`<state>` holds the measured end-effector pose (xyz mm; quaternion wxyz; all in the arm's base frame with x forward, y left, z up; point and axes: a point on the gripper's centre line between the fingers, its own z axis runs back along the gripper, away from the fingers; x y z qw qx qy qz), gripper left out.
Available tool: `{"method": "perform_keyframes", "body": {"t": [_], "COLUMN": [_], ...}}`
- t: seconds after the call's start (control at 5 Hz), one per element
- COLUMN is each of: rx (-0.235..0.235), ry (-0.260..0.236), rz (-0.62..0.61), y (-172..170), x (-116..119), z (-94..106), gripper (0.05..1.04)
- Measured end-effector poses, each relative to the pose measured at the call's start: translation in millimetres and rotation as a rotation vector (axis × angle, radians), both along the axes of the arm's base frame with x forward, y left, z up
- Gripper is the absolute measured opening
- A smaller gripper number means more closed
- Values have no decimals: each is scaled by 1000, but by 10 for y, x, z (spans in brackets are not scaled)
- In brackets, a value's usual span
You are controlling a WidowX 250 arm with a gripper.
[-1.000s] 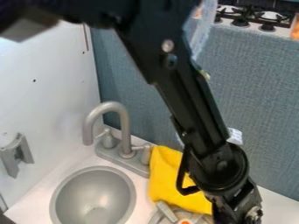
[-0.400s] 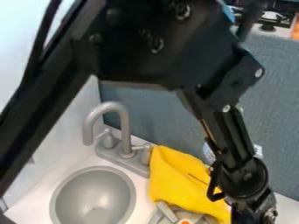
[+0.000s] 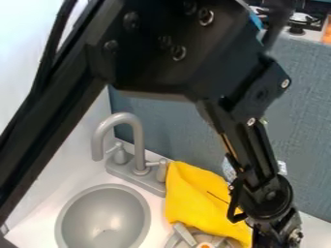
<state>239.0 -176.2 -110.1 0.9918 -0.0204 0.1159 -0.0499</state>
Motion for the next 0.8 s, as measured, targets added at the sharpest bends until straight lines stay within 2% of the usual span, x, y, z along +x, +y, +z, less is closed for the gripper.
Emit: {"method": "perform_keyframes", "body": {"t": [0.2,0.4,0.6,0.8], "rx": [-52,-110,-108,-20], "ry": [-69,-85,-115,-255], "rz": [54,149,163,160], "y": [-27,32,142,487], "x": [55,137,123,75], "z": [331,515,792,1348], "gripper": [1009,1004,1001,1001]}}
